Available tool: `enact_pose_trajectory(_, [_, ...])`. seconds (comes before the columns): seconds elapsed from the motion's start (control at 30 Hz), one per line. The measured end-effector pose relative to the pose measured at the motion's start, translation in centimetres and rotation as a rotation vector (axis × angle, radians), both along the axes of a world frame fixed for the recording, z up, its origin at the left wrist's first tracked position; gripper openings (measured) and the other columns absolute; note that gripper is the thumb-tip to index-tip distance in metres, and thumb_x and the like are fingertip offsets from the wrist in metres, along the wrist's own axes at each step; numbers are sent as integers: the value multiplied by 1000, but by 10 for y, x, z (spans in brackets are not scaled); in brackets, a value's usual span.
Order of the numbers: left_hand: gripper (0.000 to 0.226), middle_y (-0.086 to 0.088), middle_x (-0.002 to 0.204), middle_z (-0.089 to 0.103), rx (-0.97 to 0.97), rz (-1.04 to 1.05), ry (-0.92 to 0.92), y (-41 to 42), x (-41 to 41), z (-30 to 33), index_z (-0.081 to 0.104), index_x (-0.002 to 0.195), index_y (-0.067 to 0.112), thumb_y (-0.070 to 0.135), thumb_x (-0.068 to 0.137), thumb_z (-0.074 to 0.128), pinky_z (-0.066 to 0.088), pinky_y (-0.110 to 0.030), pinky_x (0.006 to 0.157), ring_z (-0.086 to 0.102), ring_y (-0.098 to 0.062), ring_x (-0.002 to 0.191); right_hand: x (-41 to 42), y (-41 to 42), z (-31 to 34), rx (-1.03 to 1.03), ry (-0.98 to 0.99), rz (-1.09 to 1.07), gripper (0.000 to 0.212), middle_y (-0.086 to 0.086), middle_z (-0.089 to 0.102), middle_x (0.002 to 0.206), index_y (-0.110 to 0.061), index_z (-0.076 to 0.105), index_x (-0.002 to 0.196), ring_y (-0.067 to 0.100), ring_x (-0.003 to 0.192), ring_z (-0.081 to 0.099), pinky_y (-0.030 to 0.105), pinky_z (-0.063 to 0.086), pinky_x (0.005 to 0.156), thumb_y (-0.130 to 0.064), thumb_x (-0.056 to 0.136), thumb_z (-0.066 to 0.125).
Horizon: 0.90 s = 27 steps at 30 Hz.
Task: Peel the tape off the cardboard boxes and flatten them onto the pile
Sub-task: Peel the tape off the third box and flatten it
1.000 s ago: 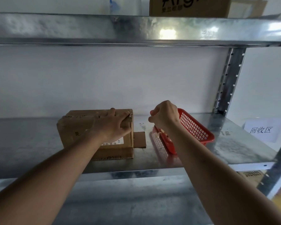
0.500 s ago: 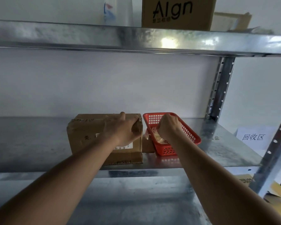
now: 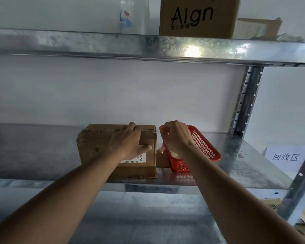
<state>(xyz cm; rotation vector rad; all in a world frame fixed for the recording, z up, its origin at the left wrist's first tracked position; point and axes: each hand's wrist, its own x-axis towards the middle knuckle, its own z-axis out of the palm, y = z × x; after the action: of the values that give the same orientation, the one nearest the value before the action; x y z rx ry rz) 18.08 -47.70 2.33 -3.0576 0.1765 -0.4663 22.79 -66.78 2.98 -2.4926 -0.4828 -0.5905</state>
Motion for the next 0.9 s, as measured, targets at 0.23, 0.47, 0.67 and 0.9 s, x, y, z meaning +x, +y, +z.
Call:
enact_pose_trajectory(0.23, [76,1,125,49,-33,-66,-75,27,-9,1,44,129,22,77,81,65,50,-42,96,56,-20,107,4,35,-2,19,60,183,20,4,65,106,-15,73,111,13,82,61,18,46,62,-18,106,54])
enact_pose_trajectory(0.47, [81,3,116,60,-70,-185,-208,65,-32,1,40,127,24,73,73,76,51,-39,93,61,-16,94,1,52,12,180,118,234,27,-1,70,124,-19,75,117,14,101,64,21,47,70,-25,109,50])
enact_pose_trajectory(0.67, [87,-6,108,66,-6,-260,-502,103,-46,-18,52,124,16,74,68,82,55,-42,87,66,-25,91,-6,89,21,-14,204,323,60,-3,66,130,-30,62,138,13,103,61,10,42,60,-4,86,77])
enact_pose_trajectory(0.9, [85,-6,110,66,24,-346,-711,147,-56,-34,52,121,14,70,67,86,50,-35,96,62,-23,103,-25,126,29,131,52,242,19,-2,72,105,-21,73,116,16,92,66,31,59,75,-23,97,72])
